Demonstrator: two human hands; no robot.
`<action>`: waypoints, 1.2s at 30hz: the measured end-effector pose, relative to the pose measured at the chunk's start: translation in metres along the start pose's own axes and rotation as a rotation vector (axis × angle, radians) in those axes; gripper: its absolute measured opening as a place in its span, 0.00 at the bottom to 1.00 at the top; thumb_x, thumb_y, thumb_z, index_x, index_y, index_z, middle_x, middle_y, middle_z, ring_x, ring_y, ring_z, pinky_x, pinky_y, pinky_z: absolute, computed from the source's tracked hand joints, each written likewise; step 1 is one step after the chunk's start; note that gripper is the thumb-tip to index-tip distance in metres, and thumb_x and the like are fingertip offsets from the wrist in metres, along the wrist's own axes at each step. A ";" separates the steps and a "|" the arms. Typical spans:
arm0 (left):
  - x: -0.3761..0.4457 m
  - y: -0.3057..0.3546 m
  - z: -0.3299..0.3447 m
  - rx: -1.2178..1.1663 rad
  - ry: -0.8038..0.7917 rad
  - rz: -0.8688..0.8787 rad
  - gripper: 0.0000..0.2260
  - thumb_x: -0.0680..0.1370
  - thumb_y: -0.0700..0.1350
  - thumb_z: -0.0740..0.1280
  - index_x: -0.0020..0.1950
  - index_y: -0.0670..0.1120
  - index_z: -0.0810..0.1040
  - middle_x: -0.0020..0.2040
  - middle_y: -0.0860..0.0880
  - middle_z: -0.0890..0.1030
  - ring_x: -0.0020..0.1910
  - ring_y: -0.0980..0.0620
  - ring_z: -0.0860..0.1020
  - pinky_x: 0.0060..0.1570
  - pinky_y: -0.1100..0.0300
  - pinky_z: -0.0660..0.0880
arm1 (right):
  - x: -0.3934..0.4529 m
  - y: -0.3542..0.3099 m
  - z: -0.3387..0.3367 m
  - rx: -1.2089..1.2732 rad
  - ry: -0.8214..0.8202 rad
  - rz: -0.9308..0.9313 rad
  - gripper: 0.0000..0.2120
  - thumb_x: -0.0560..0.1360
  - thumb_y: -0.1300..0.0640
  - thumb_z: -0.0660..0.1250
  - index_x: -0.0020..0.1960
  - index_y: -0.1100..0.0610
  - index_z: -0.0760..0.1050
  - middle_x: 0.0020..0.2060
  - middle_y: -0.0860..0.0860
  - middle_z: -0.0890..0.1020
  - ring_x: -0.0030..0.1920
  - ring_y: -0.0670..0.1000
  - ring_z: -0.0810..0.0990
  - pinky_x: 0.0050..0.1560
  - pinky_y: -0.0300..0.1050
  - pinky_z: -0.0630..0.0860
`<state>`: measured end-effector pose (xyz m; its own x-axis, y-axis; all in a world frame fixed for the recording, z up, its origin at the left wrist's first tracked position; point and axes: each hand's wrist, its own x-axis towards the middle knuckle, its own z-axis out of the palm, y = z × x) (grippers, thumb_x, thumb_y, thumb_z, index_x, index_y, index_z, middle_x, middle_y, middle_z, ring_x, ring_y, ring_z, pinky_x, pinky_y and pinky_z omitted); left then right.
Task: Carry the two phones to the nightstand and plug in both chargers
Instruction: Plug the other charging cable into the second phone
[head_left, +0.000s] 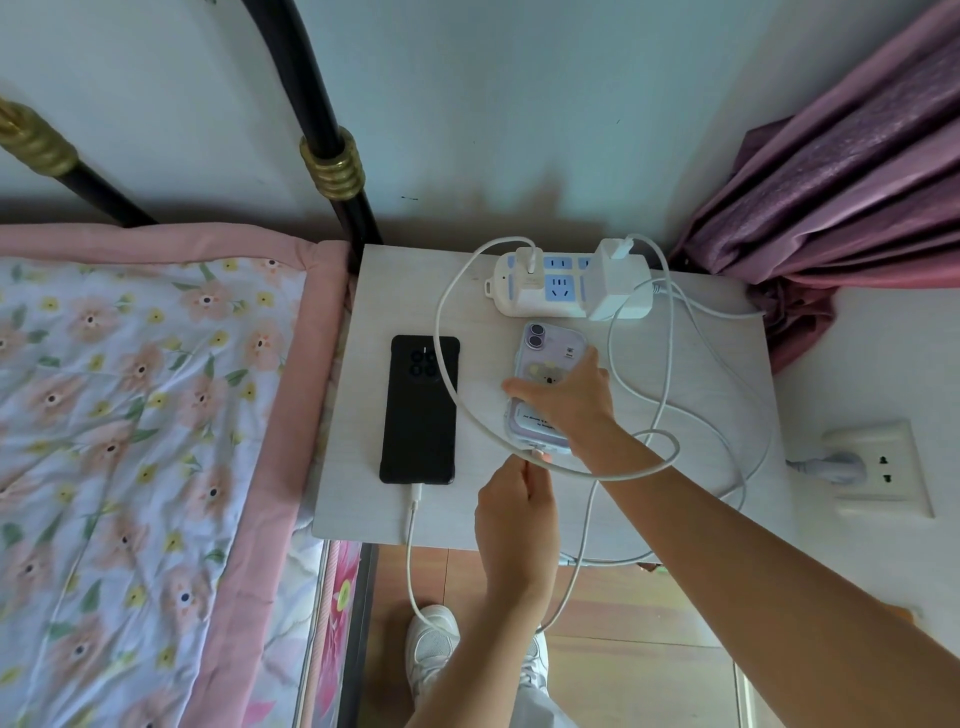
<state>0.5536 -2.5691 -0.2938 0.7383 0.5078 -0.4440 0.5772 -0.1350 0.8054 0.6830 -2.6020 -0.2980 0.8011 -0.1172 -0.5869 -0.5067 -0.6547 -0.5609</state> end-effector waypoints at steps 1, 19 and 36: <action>0.000 0.002 0.001 -0.013 0.002 -0.007 0.14 0.79 0.46 0.59 0.36 0.40 0.72 0.25 0.49 0.66 0.27 0.53 0.62 0.30 0.56 0.63 | 0.001 -0.001 -0.001 -0.011 -0.004 0.003 0.50 0.60 0.46 0.78 0.72 0.57 0.54 0.60 0.57 0.69 0.58 0.59 0.74 0.53 0.49 0.73; 0.011 0.013 -0.001 -0.142 -0.098 -0.200 0.16 0.76 0.47 0.57 0.44 0.36 0.78 0.34 0.39 0.77 0.36 0.46 0.73 0.46 0.40 0.76 | 0.000 0.004 0.000 0.081 0.025 0.009 0.51 0.57 0.45 0.79 0.72 0.56 0.56 0.60 0.56 0.71 0.59 0.59 0.74 0.58 0.54 0.76; -0.005 -0.010 -0.014 0.103 -0.073 -0.174 0.10 0.78 0.52 0.59 0.40 0.52 0.75 0.37 0.56 0.78 0.39 0.59 0.76 0.37 0.68 0.69 | -0.027 0.021 0.035 -0.124 0.147 -0.167 0.52 0.60 0.56 0.77 0.74 0.57 0.49 0.62 0.59 0.63 0.61 0.59 0.65 0.53 0.43 0.66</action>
<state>0.5389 -2.5581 -0.2943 0.6453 0.4685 -0.6034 0.7283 -0.1389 0.6711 0.6401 -2.5867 -0.3143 0.9126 -0.1013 -0.3962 -0.3281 -0.7597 -0.5614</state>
